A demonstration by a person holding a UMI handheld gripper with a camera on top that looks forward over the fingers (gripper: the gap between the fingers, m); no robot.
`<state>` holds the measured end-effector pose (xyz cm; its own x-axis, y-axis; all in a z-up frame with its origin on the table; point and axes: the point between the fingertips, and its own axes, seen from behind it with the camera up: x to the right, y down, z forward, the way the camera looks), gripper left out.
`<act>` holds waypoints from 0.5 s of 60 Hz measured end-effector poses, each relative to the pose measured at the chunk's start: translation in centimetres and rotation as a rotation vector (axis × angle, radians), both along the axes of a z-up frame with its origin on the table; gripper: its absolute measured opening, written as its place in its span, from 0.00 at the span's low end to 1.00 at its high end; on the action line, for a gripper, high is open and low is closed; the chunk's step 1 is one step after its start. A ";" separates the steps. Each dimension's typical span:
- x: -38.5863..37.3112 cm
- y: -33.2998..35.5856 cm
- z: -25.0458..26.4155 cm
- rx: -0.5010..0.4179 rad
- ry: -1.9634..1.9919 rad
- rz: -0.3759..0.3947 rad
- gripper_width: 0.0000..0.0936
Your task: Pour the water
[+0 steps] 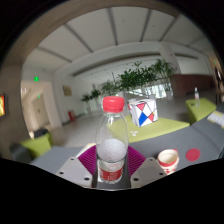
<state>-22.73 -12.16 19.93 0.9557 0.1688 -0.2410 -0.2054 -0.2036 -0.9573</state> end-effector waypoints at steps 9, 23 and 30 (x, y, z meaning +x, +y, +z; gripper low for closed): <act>-0.3 0.9 5.0 0.009 0.457 0.092 0.40; 4.4 5.3 3.0 -0.128 1.232 0.136 0.40; 5.2 6.5 0.7 -0.203 1.505 0.113 0.40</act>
<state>-17.54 -5.66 20.63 -0.2070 0.0667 -0.9761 -0.9087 -0.3827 0.1666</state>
